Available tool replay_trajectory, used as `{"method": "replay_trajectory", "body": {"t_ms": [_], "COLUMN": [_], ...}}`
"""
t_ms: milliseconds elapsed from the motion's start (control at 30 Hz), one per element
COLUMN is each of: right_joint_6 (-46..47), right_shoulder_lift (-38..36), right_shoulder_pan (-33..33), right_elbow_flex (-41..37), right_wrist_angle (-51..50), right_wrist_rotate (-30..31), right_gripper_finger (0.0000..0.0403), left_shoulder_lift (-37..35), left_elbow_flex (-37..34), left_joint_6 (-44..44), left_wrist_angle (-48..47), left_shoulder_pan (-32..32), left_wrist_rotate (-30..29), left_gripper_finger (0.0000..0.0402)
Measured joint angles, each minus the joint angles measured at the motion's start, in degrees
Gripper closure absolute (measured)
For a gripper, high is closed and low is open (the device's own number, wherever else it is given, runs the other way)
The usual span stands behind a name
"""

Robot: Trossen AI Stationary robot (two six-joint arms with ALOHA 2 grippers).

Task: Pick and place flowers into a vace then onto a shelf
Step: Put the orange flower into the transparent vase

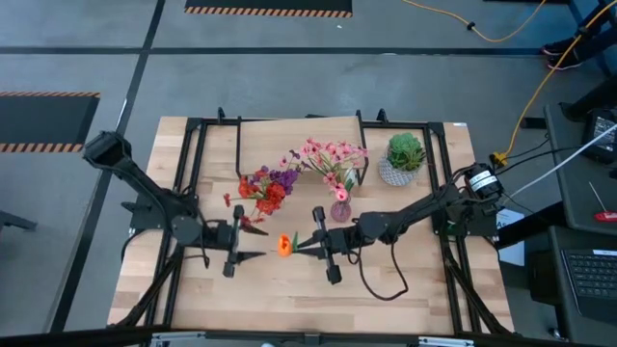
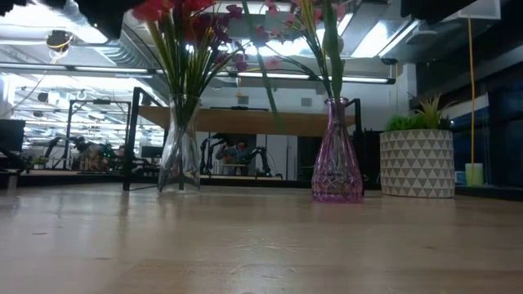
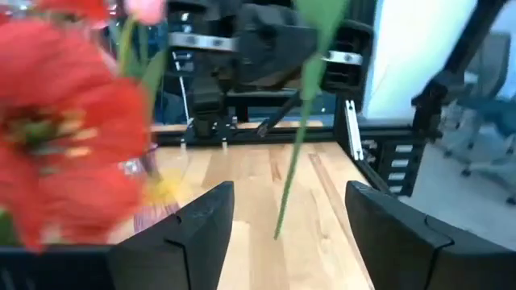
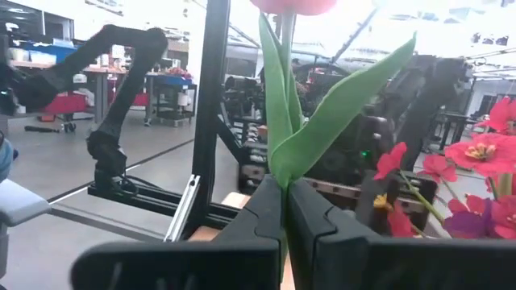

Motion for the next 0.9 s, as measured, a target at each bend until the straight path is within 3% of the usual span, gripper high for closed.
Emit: {"method": "replay_trajectory", "body": {"t_ms": [433, 700, 900], "right_joint_6": [0.00, -1.29, -1.49], "right_shoulder_lift": [0.04, 0.07, 0.07], "right_shoulder_pan": [-0.14, -0.09, -0.09], "right_elbow_flex": [0.02, 0.04, 0.04], "right_wrist_angle": [3.95, 4.32, 4.30], "right_wrist_rotate": [-2.92, -4.86, -5.54], "right_gripper_finger": [0.0403, 0.0403, 0.0403], "left_shoulder_lift": [9.84, 12.98, 14.33], "left_elbow_flex": [11.19, 15.01, 16.93], "left_joint_6": [6.88, 6.88, 6.88], "left_wrist_angle": [-0.24, -0.21, 0.05], "left_shoulder_pan": [2.23, 4.37, 4.45], "left_wrist_rotate": [-5.64, 1.12, 3.04], "left_gripper_finger": [0.0170, 0.0180, 0.0181]}}
